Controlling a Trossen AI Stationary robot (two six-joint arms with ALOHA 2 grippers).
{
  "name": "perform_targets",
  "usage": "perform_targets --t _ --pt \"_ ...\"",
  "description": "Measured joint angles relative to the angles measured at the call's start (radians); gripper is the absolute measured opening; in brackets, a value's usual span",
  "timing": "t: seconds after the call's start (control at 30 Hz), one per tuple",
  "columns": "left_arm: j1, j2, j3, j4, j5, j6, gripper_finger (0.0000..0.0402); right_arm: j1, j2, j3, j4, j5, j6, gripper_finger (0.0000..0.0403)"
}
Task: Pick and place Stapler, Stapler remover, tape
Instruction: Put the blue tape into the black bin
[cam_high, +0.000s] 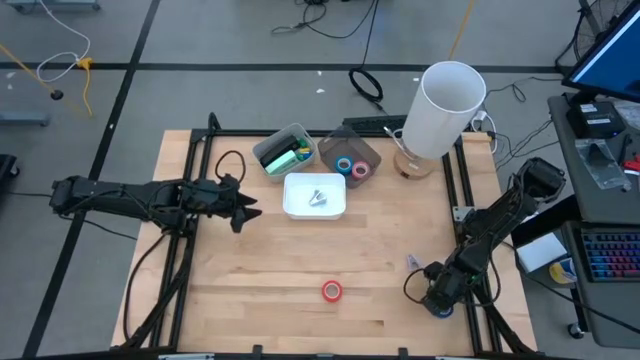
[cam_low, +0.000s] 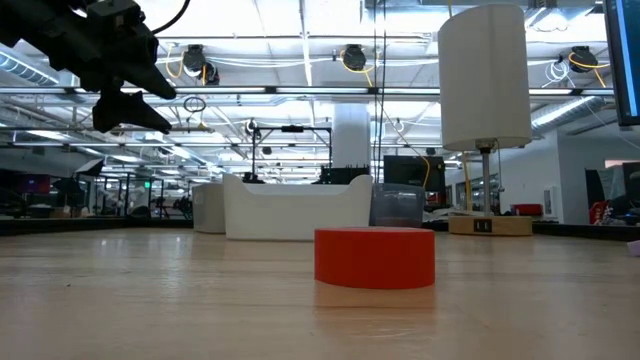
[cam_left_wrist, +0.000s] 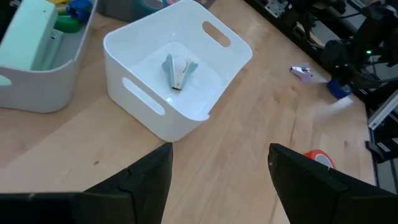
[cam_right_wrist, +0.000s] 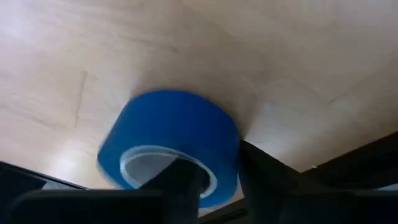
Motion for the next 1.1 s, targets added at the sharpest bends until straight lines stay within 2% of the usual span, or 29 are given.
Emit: perform_targets --t 0.13,0.4,0.5,0.63,0.73,0.8,1.1 --pt "0.0 0.0 0.0 0.0 -0.011 0.0 0.0262 0.001 0.005 0.001 -0.004 0.002 0.004 0.0037" --pt "0.001 0.0 0.0 0.0 -0.019 -0.001 0.0262 -0.014 -0.088 -0.003 0.031 0.035 -0.014 0.0032" --pt "0.001 0.0 0.0 0.0 -0.019 -0.001 0.0262 -0.041 -0.157 -0.003 0.098 0.127 -0.015 0.0032" --pt "0.0 0.0 0.0 0.0 -0.019 -0.001 0.0262 -0.113 -0.246 -0.001 0.245 0.358 -0.056 0.0032" --pt "0.0 0.0 0.0 0.0 -0.019 -0.001 0.0262 -0.194 -0.284 -0.001 0.367 0.544 -0.171 0.0032" --pt "0.0 0.0 0.0 0.0 -0.019 -0.001 0.0262 -0.263 -0.293 0.0 0.464 0.629 -0.28 0.0032" --pt "0.0 0.0 0.0 0.0 -0.019 0.023 0.0262 -0.597 -0.258 0.001 0.982 0.817 -0.911 0.0032"
